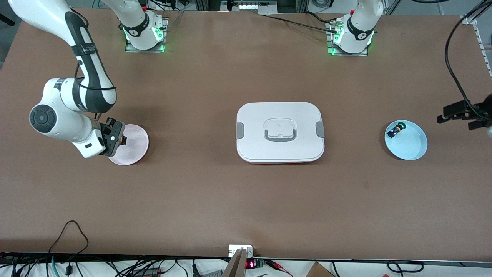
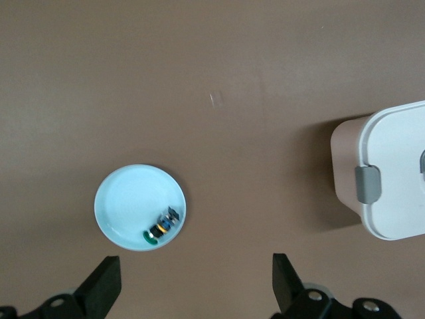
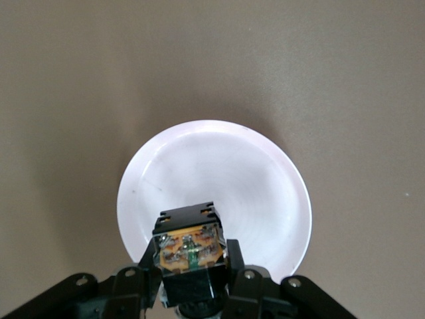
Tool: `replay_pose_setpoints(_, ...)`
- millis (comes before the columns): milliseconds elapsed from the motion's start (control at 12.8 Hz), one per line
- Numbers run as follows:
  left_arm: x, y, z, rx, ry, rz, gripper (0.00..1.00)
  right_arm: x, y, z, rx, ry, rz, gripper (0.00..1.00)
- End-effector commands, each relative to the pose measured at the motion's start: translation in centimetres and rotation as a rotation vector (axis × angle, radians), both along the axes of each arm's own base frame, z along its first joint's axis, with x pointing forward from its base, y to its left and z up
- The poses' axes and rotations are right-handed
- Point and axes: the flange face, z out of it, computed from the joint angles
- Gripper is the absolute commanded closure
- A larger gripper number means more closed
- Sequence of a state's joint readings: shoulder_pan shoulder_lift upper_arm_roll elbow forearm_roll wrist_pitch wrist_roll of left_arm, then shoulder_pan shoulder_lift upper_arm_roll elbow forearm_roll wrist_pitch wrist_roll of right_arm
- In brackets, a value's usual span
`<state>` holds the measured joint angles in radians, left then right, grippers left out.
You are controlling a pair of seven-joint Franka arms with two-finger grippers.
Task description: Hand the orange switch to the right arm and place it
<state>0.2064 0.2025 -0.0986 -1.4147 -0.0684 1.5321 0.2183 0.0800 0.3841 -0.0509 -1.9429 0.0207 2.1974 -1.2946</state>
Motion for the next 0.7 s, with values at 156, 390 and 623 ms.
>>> replay_pose_setpoints(156, -4.1, -2.8, 1.9, 0.084, 0.048, 0.167, 0.00, -0.7, -0.2, -2.7, -0.002, -0.028, 0.074, 0.88)
replay_pose_setpoints(390, -5.6, -3.9, 1.3, 0.123, 0.036, 0.276, 0.00, -0.9, -0.1, -4.5, -0.003, -0.040, 0.079, 0.88)
replay_pose_setpoints(623, -5.8, -4.0, 1.6, 0.158, 0.033, 0.295, 0.00, -1.7, -0.1, -6.6, -0.004, -0.063, 0.083, 0.88)
